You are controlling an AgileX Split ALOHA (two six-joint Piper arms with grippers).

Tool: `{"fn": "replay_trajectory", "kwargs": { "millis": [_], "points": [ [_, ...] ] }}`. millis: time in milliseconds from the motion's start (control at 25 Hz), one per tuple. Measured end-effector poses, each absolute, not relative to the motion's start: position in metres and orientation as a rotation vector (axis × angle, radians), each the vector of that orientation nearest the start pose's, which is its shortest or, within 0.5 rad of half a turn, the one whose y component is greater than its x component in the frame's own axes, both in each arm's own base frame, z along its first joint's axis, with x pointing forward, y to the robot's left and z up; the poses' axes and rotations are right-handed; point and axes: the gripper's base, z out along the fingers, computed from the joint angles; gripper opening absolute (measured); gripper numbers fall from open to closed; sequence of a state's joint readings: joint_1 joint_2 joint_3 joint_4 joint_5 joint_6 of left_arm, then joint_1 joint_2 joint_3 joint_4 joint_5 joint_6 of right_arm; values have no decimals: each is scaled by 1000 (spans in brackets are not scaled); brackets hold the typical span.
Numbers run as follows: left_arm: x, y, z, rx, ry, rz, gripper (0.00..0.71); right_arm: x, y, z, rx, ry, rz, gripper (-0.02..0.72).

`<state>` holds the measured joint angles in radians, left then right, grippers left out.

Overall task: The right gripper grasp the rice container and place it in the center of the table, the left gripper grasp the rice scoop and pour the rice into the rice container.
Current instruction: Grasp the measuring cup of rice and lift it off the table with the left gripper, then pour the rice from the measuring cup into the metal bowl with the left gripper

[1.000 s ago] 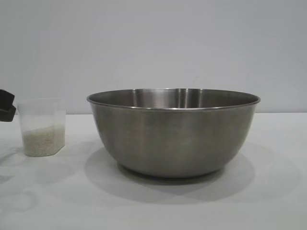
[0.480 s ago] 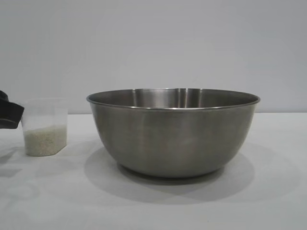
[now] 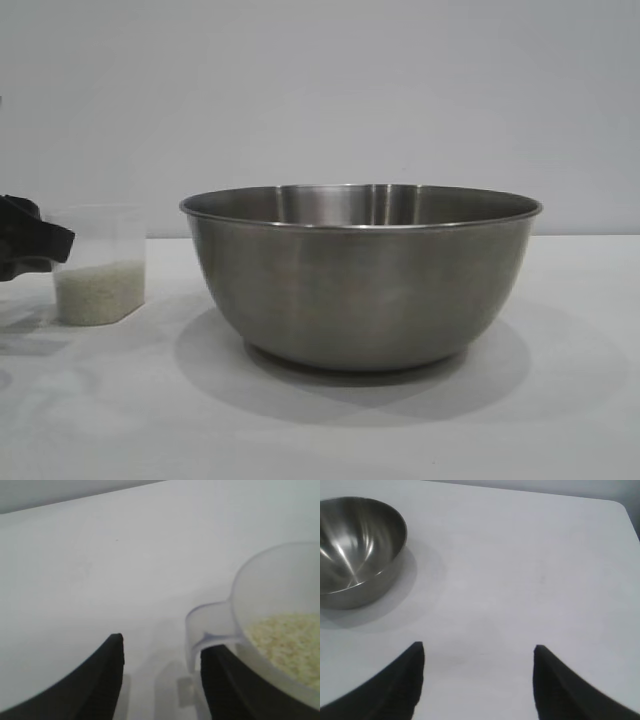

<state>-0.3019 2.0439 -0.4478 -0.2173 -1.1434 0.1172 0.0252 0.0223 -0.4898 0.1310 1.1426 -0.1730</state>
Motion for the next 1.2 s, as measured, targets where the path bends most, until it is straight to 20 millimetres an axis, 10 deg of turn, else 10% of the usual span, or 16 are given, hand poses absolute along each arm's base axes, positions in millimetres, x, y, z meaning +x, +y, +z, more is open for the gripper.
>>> {"fn": "replay_trajectory", "kwargs": {
  "millis": [160,720,1200],
  "points": [
    [283,-70,78,187,1903,5,0,-5,11,269,-223,2140,74,401],
    [288,-89,140,448,1642,-38,0,-5,11,269,-223,2140,74,401],
    [292,-120,180,1009,1194,142,0,-5,11,269,-223,2140,74,401]
  ]
}}
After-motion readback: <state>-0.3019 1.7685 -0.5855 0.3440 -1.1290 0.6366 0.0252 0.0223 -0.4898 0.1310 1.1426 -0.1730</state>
